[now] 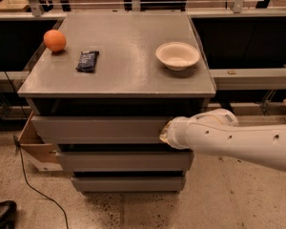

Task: Close top drawer

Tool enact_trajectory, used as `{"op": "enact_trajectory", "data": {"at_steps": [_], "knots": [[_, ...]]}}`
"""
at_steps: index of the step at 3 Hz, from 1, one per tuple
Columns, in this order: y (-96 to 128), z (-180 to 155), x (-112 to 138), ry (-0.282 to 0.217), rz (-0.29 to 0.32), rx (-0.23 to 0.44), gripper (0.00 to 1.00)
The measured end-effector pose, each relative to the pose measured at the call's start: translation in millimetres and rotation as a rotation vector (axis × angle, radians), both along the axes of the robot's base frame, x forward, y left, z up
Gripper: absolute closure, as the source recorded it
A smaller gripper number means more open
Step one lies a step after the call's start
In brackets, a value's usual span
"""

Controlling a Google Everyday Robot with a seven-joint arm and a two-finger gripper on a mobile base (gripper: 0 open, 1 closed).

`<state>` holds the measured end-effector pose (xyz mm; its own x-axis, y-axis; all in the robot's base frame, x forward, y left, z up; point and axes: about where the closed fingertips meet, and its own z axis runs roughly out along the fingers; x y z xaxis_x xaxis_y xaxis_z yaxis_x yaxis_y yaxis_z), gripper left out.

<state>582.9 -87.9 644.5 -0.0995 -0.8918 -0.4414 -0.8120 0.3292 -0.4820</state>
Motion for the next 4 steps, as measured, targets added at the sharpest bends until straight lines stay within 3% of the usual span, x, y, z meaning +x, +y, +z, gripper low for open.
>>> {"op": "enact_trajectory", "data": {"at_steps": [1, 2, 3, 4], "knots": [[-21, 16, 13, -0.069, -0.005, -0.030, 1.00], [-21, 18, 15, -0.082, -0.009, -0.023, 1.00], [-22, 18, 13, -0.084, -0.010, -0.020, 1.00], [-3, 6, -3, -0.021, -0.014, 0.024, 1.00]]}}
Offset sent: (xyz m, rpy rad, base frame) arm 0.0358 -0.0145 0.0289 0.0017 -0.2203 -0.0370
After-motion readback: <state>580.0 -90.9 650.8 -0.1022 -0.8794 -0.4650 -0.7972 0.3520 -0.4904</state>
